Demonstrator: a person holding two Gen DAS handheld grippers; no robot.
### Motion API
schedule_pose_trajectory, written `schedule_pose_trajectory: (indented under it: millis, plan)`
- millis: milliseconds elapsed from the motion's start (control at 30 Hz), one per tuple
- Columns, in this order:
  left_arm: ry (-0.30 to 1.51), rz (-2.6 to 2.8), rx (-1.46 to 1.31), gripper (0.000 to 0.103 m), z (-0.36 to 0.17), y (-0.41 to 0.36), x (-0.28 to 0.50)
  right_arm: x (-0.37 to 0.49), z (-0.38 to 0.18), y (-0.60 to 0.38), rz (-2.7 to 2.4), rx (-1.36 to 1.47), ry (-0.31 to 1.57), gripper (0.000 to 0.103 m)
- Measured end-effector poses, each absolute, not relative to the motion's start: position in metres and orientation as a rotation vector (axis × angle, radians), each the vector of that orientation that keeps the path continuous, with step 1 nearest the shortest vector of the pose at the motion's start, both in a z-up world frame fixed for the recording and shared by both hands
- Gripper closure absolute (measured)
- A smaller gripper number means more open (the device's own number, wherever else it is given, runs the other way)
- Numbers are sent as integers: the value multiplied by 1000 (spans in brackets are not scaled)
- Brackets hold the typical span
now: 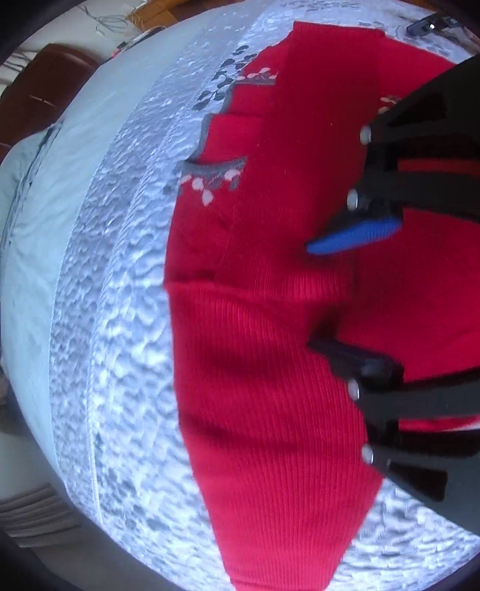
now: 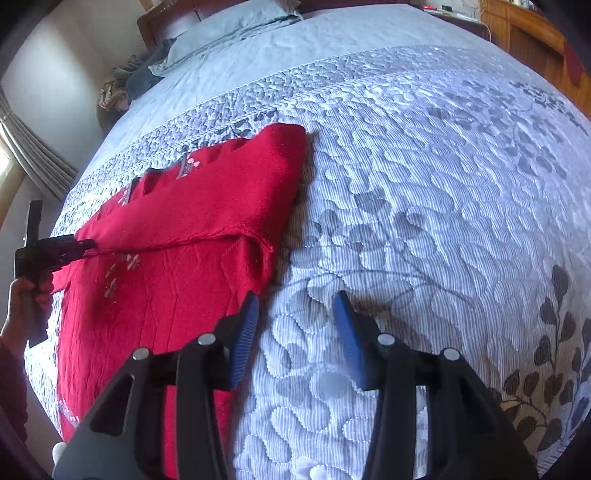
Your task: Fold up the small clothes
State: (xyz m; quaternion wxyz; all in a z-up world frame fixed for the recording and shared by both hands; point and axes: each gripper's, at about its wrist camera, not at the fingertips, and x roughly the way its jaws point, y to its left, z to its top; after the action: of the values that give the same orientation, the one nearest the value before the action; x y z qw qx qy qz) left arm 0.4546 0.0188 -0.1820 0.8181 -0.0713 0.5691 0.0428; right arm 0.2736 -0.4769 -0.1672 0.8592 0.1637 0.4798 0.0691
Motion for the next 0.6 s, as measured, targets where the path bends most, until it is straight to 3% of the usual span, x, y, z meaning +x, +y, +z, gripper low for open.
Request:
schedule_pose_trajectory:
  millis: [267,600]
  plan:
    - [1106,12,-178,40,-122,24,456,313,-138,-471,188,405,989,57]
    - [1245,-53,-128,40,-193,-27,475,388,-159,-428,236,384,1151,58]
